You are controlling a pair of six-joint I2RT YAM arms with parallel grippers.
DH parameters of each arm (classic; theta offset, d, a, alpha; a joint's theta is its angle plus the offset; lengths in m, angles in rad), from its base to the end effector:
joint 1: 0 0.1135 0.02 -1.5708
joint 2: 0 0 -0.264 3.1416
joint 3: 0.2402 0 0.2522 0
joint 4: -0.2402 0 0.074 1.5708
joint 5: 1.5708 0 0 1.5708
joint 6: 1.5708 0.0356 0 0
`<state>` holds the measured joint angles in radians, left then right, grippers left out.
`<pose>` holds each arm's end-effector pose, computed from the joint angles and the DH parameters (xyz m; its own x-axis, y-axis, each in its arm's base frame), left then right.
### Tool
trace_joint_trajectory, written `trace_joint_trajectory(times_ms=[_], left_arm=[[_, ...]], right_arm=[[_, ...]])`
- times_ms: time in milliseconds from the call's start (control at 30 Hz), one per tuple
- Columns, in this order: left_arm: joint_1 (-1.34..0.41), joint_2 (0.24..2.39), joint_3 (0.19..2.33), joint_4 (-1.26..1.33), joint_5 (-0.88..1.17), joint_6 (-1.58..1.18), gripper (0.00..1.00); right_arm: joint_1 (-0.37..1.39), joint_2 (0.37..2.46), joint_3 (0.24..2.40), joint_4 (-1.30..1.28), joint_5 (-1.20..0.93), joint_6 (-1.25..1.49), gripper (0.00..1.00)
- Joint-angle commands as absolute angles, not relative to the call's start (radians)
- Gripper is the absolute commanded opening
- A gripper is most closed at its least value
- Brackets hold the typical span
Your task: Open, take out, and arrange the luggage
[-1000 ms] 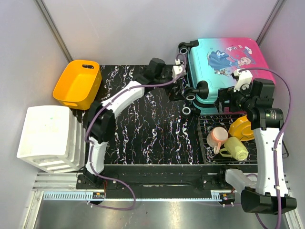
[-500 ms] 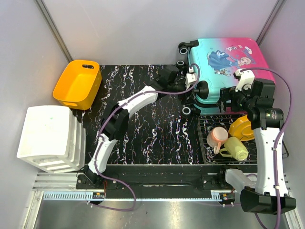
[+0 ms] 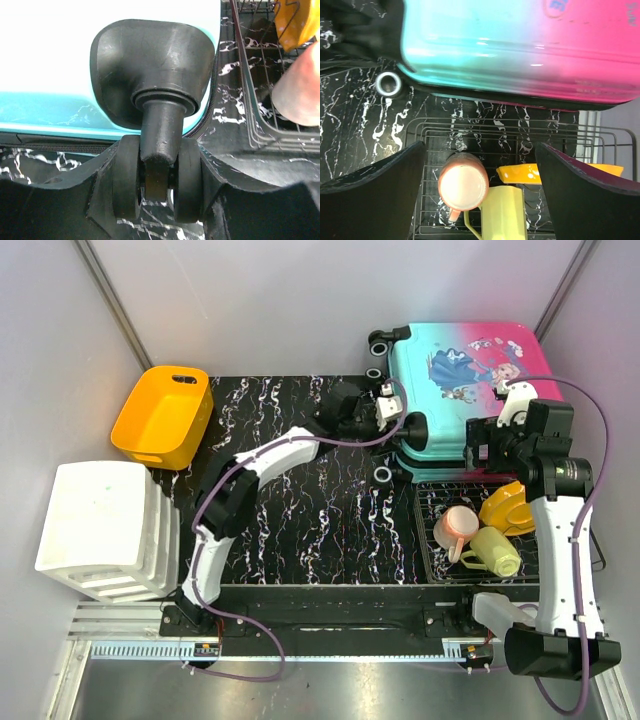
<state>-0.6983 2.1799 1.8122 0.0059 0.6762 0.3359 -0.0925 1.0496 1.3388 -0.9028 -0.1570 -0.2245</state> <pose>0.3812 -0.3491 0.2619 0.0571 0.2877 -0.9560 0.9860 0.1337 0.0991 0.1952 -0.0125 0.4070 -0.5509 -0.1697 -0.8171 -0.1628 0.9822 -0.0942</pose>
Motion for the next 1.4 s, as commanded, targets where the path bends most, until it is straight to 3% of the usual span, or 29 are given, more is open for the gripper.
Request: trace_joint_trajectory(times_ms=[0, 300, 500, 667, 867, 967, 1100, 1300, 1367], left_arm=[[-0.575, 1.971, 1.675, 0.028, 0.569, 0.276, 0.00], [-0.419, 1.783, 1.424, 0.042, 0.309, 0.245, 0.00], [-0.281, 1.651, 1.277, 0.003, 0.244, 0.218, 0.00], [-0.144, 1.550, 1.192, -0.078, 0.331, 0.282, 0.00], [-0.066, 1.448, 1.129, -0.225, 0.632, 0.553, 0.00], [-0.046, 1.442, 1.170, -0.331, 0.635, 0.640, 0.00], [0.000, 1.494, 1.340, -0.549, 0.721, 0.611, 0.67], [0.061, 1.465, 1.442, -0.617, 0.781, 0.546, 0.86], [0.060, 1.465, 1.477, -0.589, 0.784, 0.470, 0.87]], right_arm=[[-0.098, 1.091, 1.405, -0.851, -0.055, -0.210, 1.00], [-0.141, 1.207, 1.497, -0.824, -0.031, -0.192, 1.00], [-0.169, 1.278, 1.583, -0.818, -0.083, -0.209, 1.00], [-0.184, 1.322, 1.609, -0.807, -0.139, -0.216, 1.00], [-0.186, 1.391, 1.615, -0.775, -0.260, -0.186, 1.00], [-0.186, 1.422, 1.621, -0.766, -0.358, -0.164, 1.00], [-0.186, 1.460, 1.609, -0.730, -0.466, -0.129, 1.00], [-0.184, 1.545, 1.631, -0.651, -0.626, -0.028, 1.00], [-0.183, 1.588, 1.643, -0.597, -0.653, 0.042, 1.00]])
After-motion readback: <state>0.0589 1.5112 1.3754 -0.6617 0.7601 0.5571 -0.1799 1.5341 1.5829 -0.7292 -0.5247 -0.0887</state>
